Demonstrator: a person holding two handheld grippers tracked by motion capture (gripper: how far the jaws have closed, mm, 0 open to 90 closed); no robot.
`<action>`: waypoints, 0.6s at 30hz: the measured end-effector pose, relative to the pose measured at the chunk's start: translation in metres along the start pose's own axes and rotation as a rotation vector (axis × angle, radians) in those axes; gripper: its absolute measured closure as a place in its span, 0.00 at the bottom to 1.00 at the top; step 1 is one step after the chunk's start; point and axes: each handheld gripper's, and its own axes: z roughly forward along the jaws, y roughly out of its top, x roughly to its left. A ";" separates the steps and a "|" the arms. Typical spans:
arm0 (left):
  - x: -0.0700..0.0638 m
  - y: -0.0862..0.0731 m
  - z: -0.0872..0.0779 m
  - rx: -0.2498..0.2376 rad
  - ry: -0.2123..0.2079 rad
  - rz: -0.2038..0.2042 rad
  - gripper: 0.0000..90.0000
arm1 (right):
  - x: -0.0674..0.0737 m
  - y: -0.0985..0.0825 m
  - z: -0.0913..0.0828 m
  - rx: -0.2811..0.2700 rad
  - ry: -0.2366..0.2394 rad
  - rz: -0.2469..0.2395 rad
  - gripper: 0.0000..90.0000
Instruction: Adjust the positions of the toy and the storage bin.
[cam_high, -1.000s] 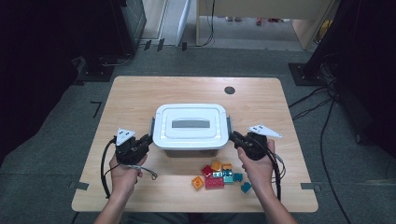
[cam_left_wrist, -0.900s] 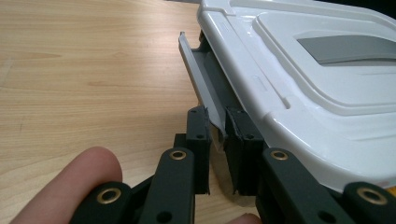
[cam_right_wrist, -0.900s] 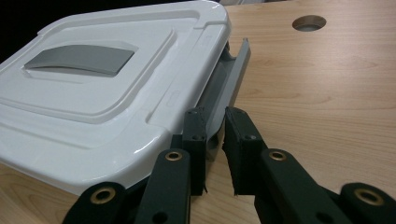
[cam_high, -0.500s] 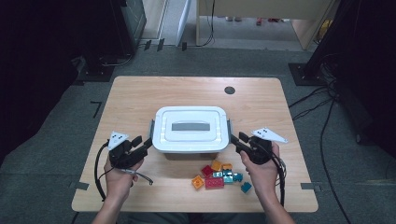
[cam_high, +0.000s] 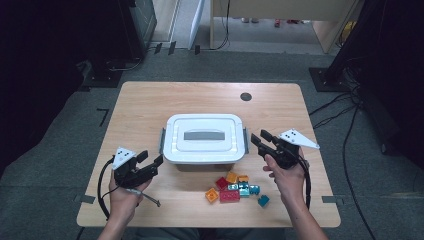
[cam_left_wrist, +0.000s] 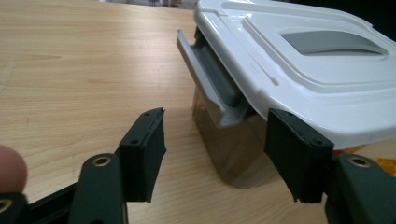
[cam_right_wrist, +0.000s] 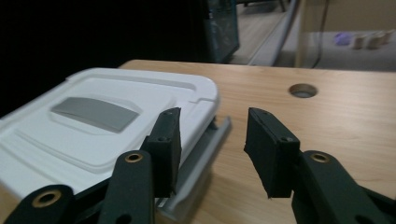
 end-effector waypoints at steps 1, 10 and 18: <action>-0.001 0.000 0.000 0.002 -0.003 0.003 0.38 | 0.000 0.002 0.000 0.032 -0.001 0.021 0.56; -0.006 -0.006 -0.004 0.019 -0.037 0.048 0.42 | 0.011 0.024 0.007 0.084 0.075 -0.145 0.35; -0.013 -0.007 -0.003 0.026 -0.053 0.080 0.45 | 0.024 0.041 0.022 0.099 0.203 -0.218 0.37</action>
